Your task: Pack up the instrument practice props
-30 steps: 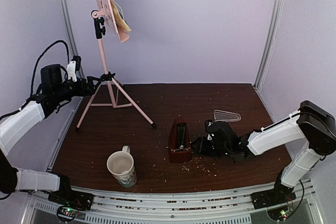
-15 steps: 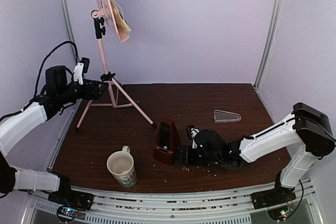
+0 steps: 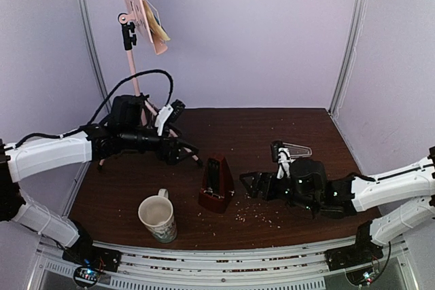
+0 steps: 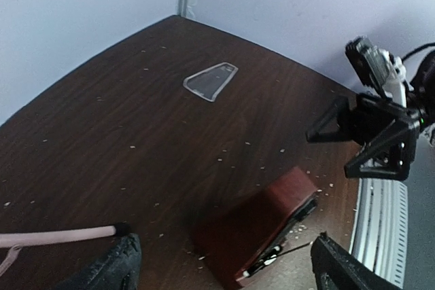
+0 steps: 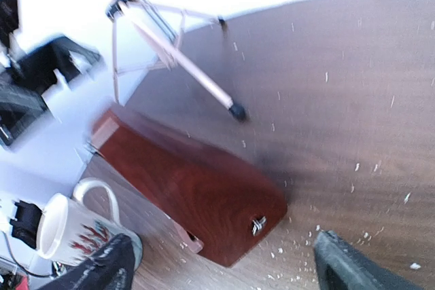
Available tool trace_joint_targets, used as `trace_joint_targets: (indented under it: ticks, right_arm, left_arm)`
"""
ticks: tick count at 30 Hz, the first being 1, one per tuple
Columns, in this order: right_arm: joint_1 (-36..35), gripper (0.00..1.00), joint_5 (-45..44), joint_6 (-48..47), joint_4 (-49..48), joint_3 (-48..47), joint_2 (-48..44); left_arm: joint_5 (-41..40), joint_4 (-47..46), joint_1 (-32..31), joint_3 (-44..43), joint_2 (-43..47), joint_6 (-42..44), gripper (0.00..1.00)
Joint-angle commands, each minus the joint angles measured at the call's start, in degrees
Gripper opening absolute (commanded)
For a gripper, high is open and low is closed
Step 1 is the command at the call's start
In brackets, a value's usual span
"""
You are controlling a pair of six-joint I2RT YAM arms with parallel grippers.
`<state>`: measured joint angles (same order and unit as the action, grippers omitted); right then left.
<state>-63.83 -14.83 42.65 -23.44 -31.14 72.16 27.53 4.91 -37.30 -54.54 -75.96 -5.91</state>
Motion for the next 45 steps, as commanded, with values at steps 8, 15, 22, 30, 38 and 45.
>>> trace_joint_targets:
  ticks: [8,15,22,30,38,45]
  right_arm:
    - [0.51,0.98,-3.67,-13.95,-11.71,6.81,-12.41]
    - [0.59,1.00,-3.57,-19.76,-23.56,10.16,-12.40]
    - [0.54,1.00,1.17,-26.76,-28.78,6.20,-3.35]
    - [0.48,1.00,6.88,-30.88,-31.24,-0.43,8.97]
    - [-0.70,1.00,5.72,-35.53,-28.25,-5.71,17.17]
    - [-1.91,1.00,-6.64,-35.52,-25.38,-9.92,22.45]
  left_arm:
    - [8.72,-5.47,-5.87,-10.70,-12.90,-8.03,0.85]
    - [6.32,-7.43,-5.86,-6.80,-12.12,-6.77,0.82]
    - [6.17,-7.86,-5.87,-5.20,-11.26,-7.32,0.70]
    - [6.58,-8.60,-5.86,-4.50,-11.35,-8.94,0.48]
    - [4.93,-7.66,-5.90,-4.65,-11.19,-8.59,0.43]
    - [4.97,-7.63,-5.86,-4.53,-11.40,-8.77,0.42]
